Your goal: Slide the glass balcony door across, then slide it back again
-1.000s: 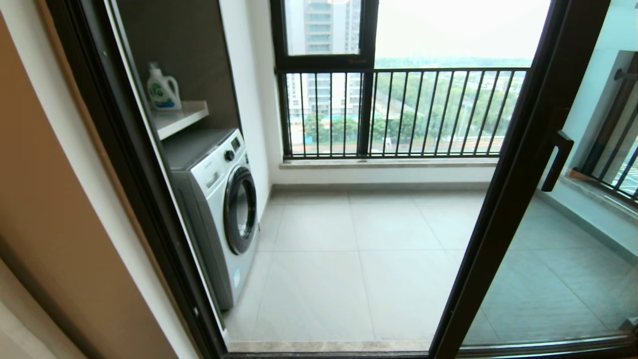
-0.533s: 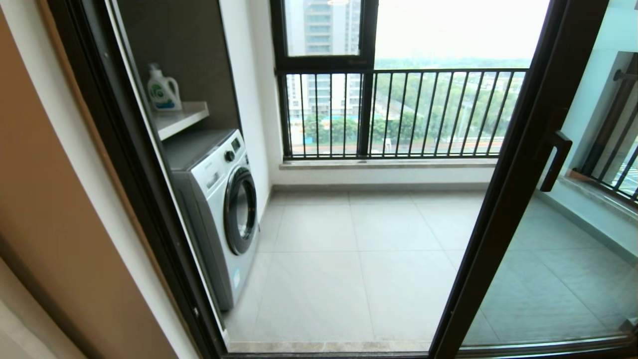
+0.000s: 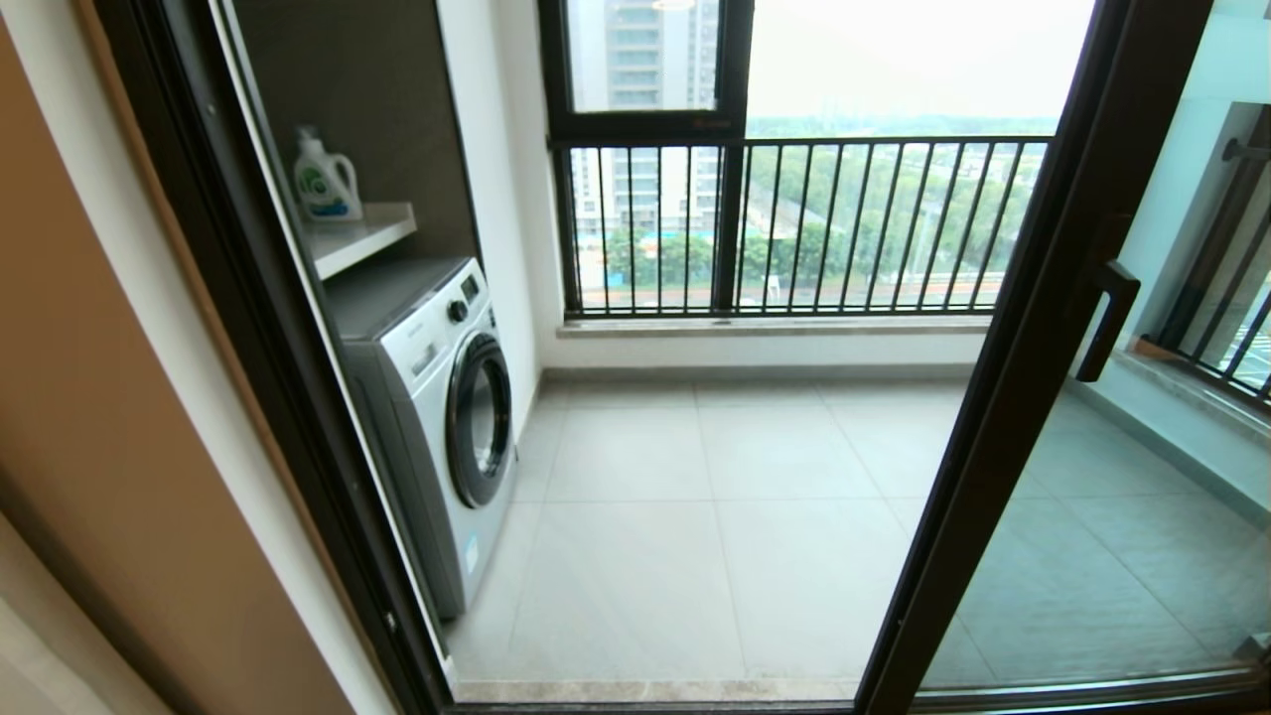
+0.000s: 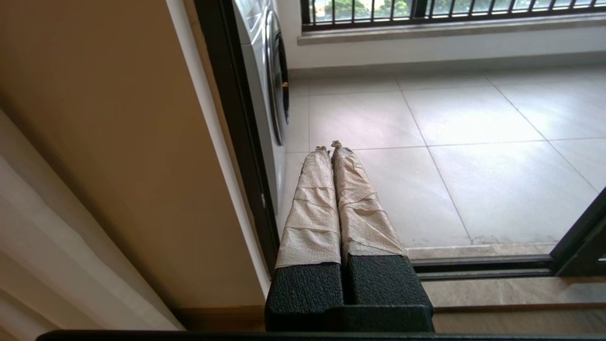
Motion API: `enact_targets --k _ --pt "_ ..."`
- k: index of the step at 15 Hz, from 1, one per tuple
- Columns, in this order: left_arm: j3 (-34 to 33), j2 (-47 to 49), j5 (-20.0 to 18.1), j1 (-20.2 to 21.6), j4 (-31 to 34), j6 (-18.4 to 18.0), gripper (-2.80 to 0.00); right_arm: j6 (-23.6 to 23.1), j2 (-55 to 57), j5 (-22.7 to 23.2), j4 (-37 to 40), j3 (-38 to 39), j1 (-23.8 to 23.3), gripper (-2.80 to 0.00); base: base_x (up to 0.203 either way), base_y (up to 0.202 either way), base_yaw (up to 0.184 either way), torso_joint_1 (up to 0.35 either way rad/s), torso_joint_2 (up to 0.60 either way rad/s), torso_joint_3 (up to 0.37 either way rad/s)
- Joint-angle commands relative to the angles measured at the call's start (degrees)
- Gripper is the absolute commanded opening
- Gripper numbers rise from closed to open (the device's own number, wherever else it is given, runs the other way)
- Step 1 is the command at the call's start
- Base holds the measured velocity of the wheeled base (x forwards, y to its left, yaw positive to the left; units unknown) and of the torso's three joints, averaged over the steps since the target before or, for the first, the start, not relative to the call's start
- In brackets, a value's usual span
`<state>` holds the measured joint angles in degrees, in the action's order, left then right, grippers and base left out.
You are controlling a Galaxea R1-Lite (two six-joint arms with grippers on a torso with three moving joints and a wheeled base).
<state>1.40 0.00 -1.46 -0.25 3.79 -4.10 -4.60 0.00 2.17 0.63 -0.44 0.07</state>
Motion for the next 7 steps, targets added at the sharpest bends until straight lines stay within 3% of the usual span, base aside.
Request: enact_targets --k 1,4,7 --pt "0.00 0.09 -0.04 -0.01 -0.01 -0.03 -2.80 0.01 0.00 0.03 0.07 0.18 0.01 -2.80 0.000 0.000 0.000 0.000 0.00 0.000" --pt "0.00 0.09 -0.04 0.07 -0.01 -0.03 -2.80 0.02 0.00 -0.06 0.16 0.18 0.01 -2.80 0.000 0.000 0.000 0.000 0.00 0.000" --pt "0.00 0.09 -0.04 -0.01 -0.01 -0.03 -2.80 4.07 0.00 -0.59 0.07 0.18 0.01 -2.80 0.000 0.000 0.000 0.000 0.00 0.000"
